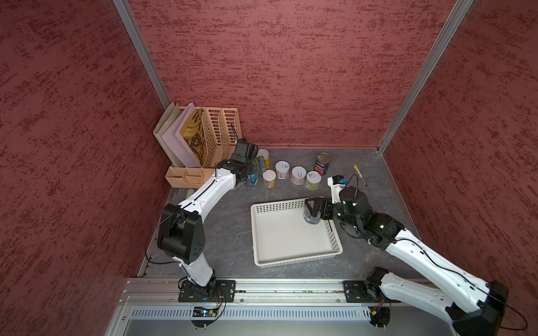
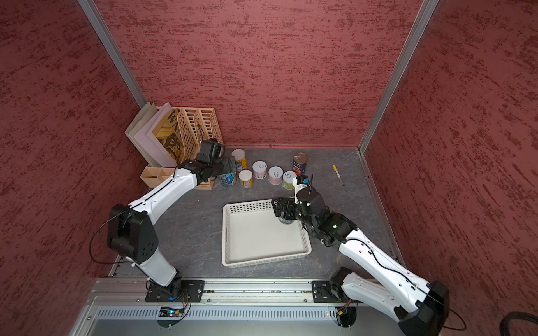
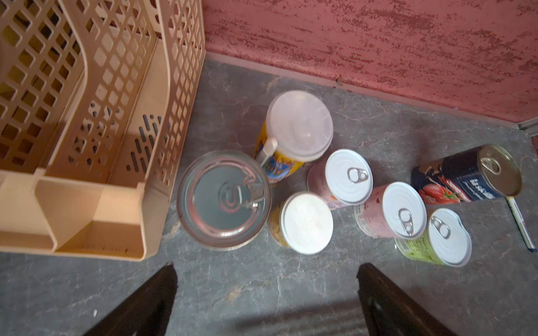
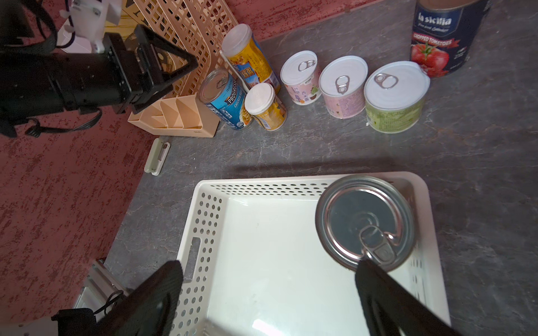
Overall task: Put the canned food in the basket
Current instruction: Pick up the canned food from the center of the board.
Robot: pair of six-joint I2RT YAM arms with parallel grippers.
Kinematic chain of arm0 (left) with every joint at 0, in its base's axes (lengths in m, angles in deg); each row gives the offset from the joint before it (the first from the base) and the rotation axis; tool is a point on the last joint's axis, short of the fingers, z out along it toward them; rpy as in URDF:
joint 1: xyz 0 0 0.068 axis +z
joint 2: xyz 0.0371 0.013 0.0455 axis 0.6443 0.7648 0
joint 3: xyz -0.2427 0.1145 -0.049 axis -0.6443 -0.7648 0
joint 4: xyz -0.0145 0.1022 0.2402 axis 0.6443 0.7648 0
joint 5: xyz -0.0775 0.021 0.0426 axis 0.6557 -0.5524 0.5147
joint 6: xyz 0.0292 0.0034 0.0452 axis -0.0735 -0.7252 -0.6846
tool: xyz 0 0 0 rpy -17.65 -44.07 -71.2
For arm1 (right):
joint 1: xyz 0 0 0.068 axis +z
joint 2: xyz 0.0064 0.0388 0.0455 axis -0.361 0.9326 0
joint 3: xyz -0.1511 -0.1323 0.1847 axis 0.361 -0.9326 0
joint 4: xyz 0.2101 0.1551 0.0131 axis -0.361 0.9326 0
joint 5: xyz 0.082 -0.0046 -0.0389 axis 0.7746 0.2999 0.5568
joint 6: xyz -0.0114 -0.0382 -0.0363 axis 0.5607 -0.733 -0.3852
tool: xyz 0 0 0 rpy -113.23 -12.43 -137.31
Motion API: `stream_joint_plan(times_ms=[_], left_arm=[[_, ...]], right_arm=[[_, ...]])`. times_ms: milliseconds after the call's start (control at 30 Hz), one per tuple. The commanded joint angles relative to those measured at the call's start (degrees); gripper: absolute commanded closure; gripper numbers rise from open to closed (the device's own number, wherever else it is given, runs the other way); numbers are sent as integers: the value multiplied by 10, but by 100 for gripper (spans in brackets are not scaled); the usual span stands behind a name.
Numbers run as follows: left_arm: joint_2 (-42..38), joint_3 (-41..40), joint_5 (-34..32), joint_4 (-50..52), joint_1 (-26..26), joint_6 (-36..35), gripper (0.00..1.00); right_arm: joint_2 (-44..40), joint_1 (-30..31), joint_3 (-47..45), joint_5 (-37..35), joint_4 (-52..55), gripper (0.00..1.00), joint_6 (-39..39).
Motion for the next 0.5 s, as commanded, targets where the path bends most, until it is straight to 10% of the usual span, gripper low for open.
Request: stream_joint_plan(times_ms=[0,467], left_arm=[[45,53,-23,59,4,-10,0],[132,155,-18,102,6,-5,0]], right_arm=[[2,-3,-3,16,2,2,8],[12,-3,1,23,5,2,10]])
